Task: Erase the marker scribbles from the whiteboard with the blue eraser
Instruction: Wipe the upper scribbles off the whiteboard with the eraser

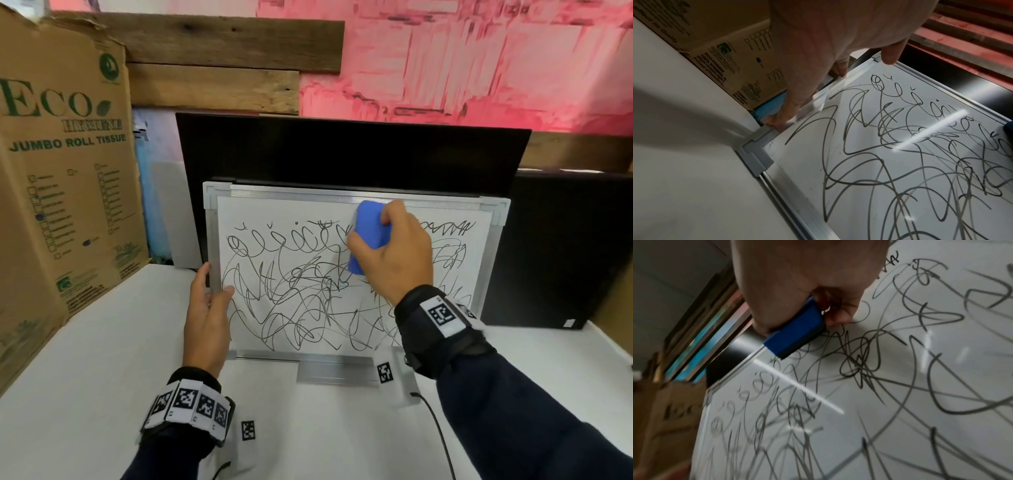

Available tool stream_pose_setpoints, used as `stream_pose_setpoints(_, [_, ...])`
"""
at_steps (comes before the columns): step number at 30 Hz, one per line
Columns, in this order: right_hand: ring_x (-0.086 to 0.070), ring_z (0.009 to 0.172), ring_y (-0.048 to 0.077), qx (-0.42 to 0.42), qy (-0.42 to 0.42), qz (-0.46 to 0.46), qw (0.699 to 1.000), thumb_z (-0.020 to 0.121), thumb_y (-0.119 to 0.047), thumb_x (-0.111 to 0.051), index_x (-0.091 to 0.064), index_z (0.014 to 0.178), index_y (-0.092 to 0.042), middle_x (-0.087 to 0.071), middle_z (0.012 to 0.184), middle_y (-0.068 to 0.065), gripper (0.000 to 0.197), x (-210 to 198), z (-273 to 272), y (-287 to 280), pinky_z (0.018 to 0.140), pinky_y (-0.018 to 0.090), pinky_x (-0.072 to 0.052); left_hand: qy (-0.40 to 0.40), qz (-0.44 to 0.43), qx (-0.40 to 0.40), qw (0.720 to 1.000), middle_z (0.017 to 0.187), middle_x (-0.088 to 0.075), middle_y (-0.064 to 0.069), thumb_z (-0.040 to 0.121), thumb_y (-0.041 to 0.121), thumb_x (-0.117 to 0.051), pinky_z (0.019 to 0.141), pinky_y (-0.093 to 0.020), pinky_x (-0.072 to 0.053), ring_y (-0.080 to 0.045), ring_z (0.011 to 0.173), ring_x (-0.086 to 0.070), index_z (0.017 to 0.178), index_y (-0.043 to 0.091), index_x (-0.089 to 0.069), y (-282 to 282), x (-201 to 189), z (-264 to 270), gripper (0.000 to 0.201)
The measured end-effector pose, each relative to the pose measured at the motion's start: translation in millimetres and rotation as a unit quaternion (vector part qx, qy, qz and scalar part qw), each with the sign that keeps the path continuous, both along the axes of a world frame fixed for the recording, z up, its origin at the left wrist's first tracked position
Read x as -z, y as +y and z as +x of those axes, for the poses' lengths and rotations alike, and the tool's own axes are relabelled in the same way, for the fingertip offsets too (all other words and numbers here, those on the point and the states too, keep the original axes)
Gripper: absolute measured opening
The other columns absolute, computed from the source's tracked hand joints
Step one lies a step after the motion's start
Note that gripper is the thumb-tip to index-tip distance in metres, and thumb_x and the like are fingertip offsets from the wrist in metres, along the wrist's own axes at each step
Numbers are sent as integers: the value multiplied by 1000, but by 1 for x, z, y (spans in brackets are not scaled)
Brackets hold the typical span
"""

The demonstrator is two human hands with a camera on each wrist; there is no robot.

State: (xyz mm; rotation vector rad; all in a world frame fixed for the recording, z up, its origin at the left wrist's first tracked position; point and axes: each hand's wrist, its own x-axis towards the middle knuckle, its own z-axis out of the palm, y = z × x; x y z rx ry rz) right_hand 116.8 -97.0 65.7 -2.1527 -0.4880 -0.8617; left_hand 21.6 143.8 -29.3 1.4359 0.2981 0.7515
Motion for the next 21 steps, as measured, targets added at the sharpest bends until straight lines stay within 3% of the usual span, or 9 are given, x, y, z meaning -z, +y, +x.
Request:
stream_pose_setpoints(1, [-47,74,21,0,-2,12,1000,78,-51,-67,-38,90,-25,-49,84,-2,40,0,1,0,60,30,-36,0,1,1,1000,122,-54,26,104,27,-49,109,-40,-43,3,116,-53,150,44,-36,1,1,0,50])
stream_pose_setpoints(4, [-47,72,20,-16,4,-67,998,79,-52,-66,-37,90,-26,-48,84,-2,41,6,1,0,57,30,-36,-3,7,4,1000,130,-57,15,104,27,-49,104,-34,-44,1,118,-53,150,44,-36,4,4,3,51])
stream_pose_setpoints(7, [-45,71,19,4,-7,17,1000,78,-48,-68,-37,88,-25,-49,83,-1,40,3,5,-7,57,28,-32,-3,12,5,1000,135,-56,7,104,27,-49,91,-23,-44,2,116,-54,151,43,-35,3,6,3,51])
stream_pose_setpoints(9, [-44,72,20,1,-9,5,1000,79,-47,-68,-37,88,-23,-48,82,-1,40,2,5,-7,58,29,-32,-3,13,5,1000,134,-57,7,104,27,-49,87,-19,-43,4,113,-55,151,41,-34,4,6,3,51])
stream_pose_setpoints(11, [-44,71,21,-8,-12,-36,999,79,-48,-67,-38,89,-22,-48,81,0,40,3,5,-13,57,30,-34,-4,11,7,1000,134,-57,6,104,26,-49,88,-21,-43,1,115,-55,151,41,-35,2,7,4,51])
stream_pose_setpoints(15, [-44,70,19,19,-1,43,999,78,-47,-68,-38,88,-23,-48,81,-2,40,4,9,-27,59,29,-32,-8,2,2,1000,135,-58,5,104,26,-50,88,-22,-44,0,115,-56,150,42,-36,4,8,5,51])
stream_pose_setpoints(18, [-45,71,19,16,2,-50,999,80,-50,-66,-38,91,-24,-47,83,-2,39,10,8,-33,59,29,-34,-8,3,1,1000,138,-56,4,104,27,-50,86,-21,-44,1,115,-55,151,42,-35,3,7,7,52])
stream_pose_setpoints(21, [-46,71,20,24,7,35,999,79,-48,-68,-39,90,-23,-49,82,-1,39,6,9,-41,60,30,-35,-3,11,-4,1000,141,-56,2,99,37,-54,101,-32,-45,-9,123,-54,149,46,-35,1,6,7,55])
